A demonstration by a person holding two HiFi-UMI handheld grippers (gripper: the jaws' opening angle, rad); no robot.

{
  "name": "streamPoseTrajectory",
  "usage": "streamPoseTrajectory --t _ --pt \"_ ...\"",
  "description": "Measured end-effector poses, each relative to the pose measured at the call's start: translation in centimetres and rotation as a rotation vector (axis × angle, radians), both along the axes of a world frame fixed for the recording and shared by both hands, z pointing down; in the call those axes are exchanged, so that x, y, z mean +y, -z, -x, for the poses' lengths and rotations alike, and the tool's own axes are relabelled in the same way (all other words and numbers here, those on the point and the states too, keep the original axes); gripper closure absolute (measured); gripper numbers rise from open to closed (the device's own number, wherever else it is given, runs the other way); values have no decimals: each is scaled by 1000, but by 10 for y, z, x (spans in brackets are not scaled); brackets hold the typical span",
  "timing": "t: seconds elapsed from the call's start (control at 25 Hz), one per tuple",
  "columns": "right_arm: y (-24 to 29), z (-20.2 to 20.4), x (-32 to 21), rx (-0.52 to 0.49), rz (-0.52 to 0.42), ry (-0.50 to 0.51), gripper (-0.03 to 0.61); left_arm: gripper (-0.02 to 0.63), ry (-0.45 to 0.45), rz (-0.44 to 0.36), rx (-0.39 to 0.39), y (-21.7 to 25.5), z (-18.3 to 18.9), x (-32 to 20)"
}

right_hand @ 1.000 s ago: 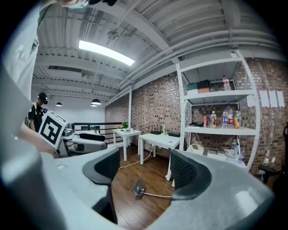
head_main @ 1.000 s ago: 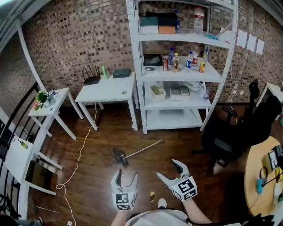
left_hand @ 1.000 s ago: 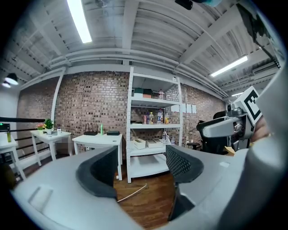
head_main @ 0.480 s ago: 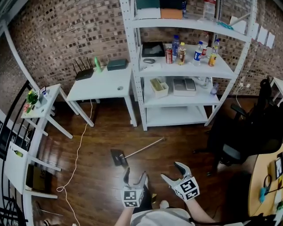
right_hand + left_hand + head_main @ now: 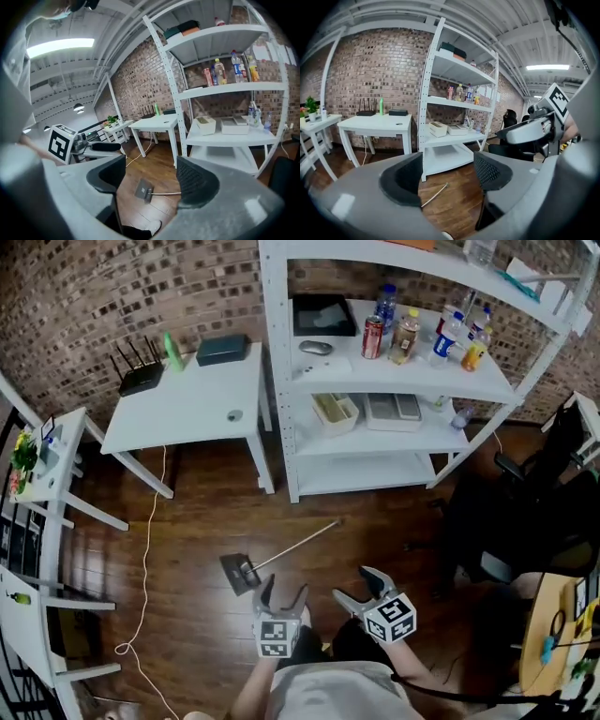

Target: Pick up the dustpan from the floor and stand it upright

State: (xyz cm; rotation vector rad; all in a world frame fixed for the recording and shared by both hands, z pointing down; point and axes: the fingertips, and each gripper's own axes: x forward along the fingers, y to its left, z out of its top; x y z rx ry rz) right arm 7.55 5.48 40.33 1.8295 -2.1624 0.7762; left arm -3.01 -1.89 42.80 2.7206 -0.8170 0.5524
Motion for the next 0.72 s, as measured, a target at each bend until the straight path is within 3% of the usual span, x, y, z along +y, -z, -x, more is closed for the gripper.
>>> streamPoseTrajectory --t 0.12,0.28,0.56,0.68,0.72 --pt "-21 -21 -20 -24 30 -52 253 261 -15 20 -48 -24 -32 -40" --pt "-67 -60 -38 -43 48 -107 253 267 -141 64 -151 -85 -83 -62" --pt "-197 -137 -58 -118 163 -195 258 295 -225 202 -342 -241 -148 -85" --pt "-263 -174 -69 -144 173 -225 259 301 -213 247 -372 -315 -181 -102" --pt "-282 -183 -72 -146 164 -213 259 332 -219 258 -380 -341 -192 -102"
